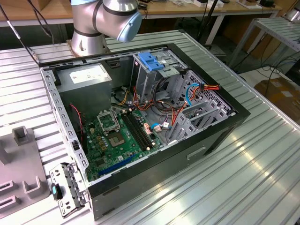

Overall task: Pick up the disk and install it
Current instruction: 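Reach for the disk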

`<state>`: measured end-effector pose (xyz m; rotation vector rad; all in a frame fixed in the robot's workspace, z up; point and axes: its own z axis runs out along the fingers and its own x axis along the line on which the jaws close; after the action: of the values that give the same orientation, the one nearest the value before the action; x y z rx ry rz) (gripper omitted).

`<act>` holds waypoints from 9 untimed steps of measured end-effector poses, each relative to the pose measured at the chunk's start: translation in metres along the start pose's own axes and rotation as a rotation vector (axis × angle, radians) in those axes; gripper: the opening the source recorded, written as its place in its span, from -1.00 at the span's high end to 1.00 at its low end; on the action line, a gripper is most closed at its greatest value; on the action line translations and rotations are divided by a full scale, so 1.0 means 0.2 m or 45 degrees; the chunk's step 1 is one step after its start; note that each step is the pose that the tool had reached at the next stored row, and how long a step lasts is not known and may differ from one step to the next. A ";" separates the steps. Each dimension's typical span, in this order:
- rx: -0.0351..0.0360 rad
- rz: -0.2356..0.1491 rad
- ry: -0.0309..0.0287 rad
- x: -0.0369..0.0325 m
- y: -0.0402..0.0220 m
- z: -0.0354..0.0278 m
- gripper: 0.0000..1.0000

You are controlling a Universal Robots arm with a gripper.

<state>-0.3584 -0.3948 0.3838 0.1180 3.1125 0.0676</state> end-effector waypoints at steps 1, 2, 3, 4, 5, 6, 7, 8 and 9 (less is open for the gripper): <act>0.0000 0.000 -0.0001 0.006 0.001 0.000 0.79; 0.0000 0.000 0.0000 0.013 0.003 0.000 0.79; 0.0000 0.000 0.0000 0.021 0.008 0.001 0.79; 0.0000 0.000 0.0000 0.025 0.013 0.001 0.79; 0.0000 0.000 0.0000 0.035 0.023 0.002 0.79; 0.0000 0.000 0.0000 0.045 0.032 0.003 0.79; 0.0000 0.000 0.0000 0.051 0.036 0.003 0.79; 0.0001 0.000 0.0001 0.058 0.040 0.003 0.79; 0.0000 0.000 0.0000 0.065 0.042 0.004 0.79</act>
<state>-0.3707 -0.3854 0.3831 0.1185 3.1125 0.0676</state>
